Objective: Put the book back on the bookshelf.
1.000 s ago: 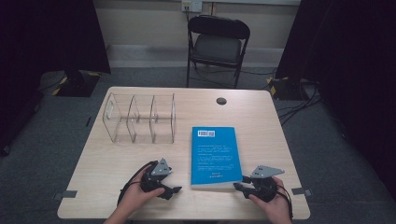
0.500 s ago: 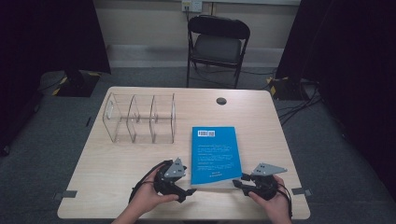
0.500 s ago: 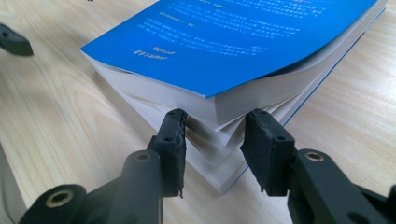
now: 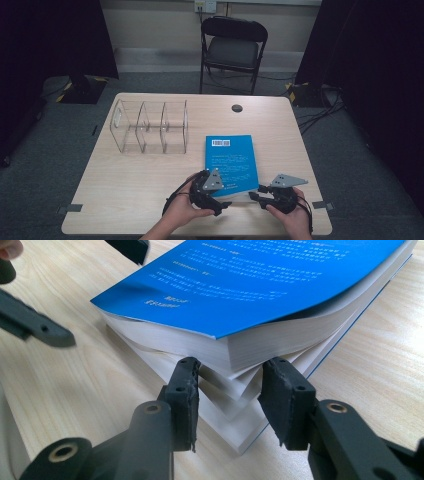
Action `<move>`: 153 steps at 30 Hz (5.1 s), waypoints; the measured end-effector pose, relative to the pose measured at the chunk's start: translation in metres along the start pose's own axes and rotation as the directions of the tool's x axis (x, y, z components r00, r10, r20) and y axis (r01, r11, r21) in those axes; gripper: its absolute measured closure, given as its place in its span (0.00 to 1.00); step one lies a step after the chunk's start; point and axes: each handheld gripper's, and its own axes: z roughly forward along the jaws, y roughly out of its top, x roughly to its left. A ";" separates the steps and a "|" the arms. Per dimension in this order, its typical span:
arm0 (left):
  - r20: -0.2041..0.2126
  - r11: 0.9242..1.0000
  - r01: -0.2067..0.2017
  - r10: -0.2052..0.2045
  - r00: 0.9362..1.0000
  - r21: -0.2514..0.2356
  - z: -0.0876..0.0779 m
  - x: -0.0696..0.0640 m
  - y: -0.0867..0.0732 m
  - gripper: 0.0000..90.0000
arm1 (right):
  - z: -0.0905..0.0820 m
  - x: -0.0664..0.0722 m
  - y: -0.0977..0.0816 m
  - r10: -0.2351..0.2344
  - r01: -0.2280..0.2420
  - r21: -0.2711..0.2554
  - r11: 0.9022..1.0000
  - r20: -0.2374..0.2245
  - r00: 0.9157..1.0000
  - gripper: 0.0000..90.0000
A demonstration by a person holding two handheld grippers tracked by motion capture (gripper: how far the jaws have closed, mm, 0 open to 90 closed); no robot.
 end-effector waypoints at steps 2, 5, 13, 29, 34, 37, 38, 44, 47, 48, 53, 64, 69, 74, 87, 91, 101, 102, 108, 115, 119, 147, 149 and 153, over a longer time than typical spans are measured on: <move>-0.008 1.000 -0.018 0.018 1.000 0.010 0.004 -0.002 0.003 0.18 | 0.000 0.000 0.001 -0.003 0.003 -0.003 1.000 0.002 1.000 0.66; -0.032 1.000 -0.027 0.027 0.999 0.011 0.011 -0.003 0.007 0.18 | 0.000 0.000 0.001 0.004 -0.004 -0.007 1.000 -0.002 1.000 0.66; -0.047 0.999 -0.036 0.038 0.998 0.036 0.025 -0.002 0.012 0.18 | 0.000 0.000 0.001 0.013 -0.013 -0.013 1.000 -0.003 1.000 0.66; -0.117 0.993 -0.077 0.087 0.989 0.087 0.041 -0.009 0.018 0.18 | 0.000 0.001 0.001 0.022 -0.022 -0.023 0.999 -0.004 1.000 0.66; -0.130 0.992 -0.069 0.082 0.988 0.106 0.042 -0.004 0.017 0.20 | 0.000 0.001 0.001 0.024 -0.024 -0.023 0.999 -0.002 1.000 0.66; -0.136 0.994 -0.047 0.061 0.989 0.104 0.041 -0.001 0.017 0.22 | 0.000 0.001 0.000 0.023 -0.023 -0.022 0.999 -0.002 1.000 0.66; -0.134 0.994 -0.040 0.053 0.990 0.099 0.040 0.001 0.016 0.22 | 0.000 0.001 0.000 0.023 -0.023 -0.022 0.999 -0.001 1.000 0.66; -0.132 0.994 -0.046 0.058 0.990 0.096 0.041 0.002 0.015 0.22 | 0.000 0.001 0.000 0.024 -0.024 -0.025 0.999 0.000 1.000 0.66; -0.125 0.994 -0.048 0.060 0.990 0.100 0.041 0.002 0.016 0.24 | 0.000 0.001 0.000 0.026 -0.026 -0.024 0.999 -0.002 1.000 0.66; -0.122 0.994 -0.051 0.063 0.991 0.097 0.041 0.002 0.016 0.26 | 0.000 0.001 0.000 0.027 -0.027 -0.025 0.999 -0.004 1.000 0.66; -0.099 0.992 -0.079 0.089 0.991 0.098 0.039 0.001 0.018 0.32 | 0.000 0.000 0.000 0.028 -0.028 -0.027 0.999 -0.007 1.000 0.66; -0.064 0.993 -0.085 0.090 0.994 0.082 0.037 0.003 0.018 0.41 | 0.001 -0.001 -0.001 0.038 -0.039 -0.031 0.999 -0.013 0.999 0.64; -0.063 0.989 -0.101 0.108 0.992 0.106 0.036 0.001 0.020 0.44 | 0.003 -0.001 -0.002 0.035 -0.035 -0.027 0.999 -0.016 0.999 0.60; -0.057 0.986 -0.115 0.122 0.991 0.118 0.036 0.000 0.022 0.48 | 0.007 0.000 -0.002 0.020 -0.020 -0.016 1.000 -0.019 1.000 0.48; -0.036 0.989 -0.095 0.100 0.994 0.117 0.033 0.002 0.024 0.55 | 0.005 -0.010 -0.013 -0.019 0.020 0.039 0.999 -0.025 1.000 0.42; -0.033 0.988 -0.098 0.102 0.994 0.117 0.031 0.002 0.025 0.59 | 0.008 -0.011 -0.016 -0.032 0.033 0.068 0.997 -0.027 0.999 0.41; -0.034 0.989 -0.090 0.095 0.995 0.114 0.031 0.002 0.024 0.60 | 0.012 -0.011 -0.015 -0.025 0.025 0.047 0.999 0.000 1.000 0.42; -0.033 0.990 -0.091 0.096 0.995 0.110 0.031 0.002 0.024 0.60 | 0.011 -0.011 -0.013 -0.022 0.022 0.034 0.999 0.006 1.000 0.44; -0.028 0.990 -0.089 0.093 0.995 0.105 0.031 0.001 0.023 0.57 | 0.012 -0.014 -0.005 0.015 -0.015 -0.014 1.000 0.044 0.999 0.47; -0.020 0.995 -0.041 0.042 0.999 0.088 0.031 0.003 0.019 0.47 | 0.011 -0.012 -0.002 0.015 -0.014 -0.017 1.000 0.052 0.999 0.49; -0.046 0.997 -0.036 0.039 0.998 0.066 0.036 0.000 0.016 0.35 | 0.011 -0.011 -0.001 0.021 -0.019 -0.022 1.000 0.048 0.999 0.50; -0.153 0.993 -0.096 0.105 0.983 0.062 0.046 -0.004 0.016 0.40 | 0.010 -0.010 0.001 0.118 -0.118 -0.055 0.992 0.011 0.993 0.53; -0.145 0.994 -0.089 0.097 0.985 0.062 0.045 -0.003 0.017 0.41 | 0.010 -0.010 0.001 0.111 -0.110 -0.057 0.992 0.013 0.994 0.53; -0.133 0.992 -0.095 0.105 0.986 0.077 0.043 -0.003 0.020 0.47 | 0.010 -0.011 0.001 0.121 -0.121 -0.063 0.991 0.000 0.993 0.53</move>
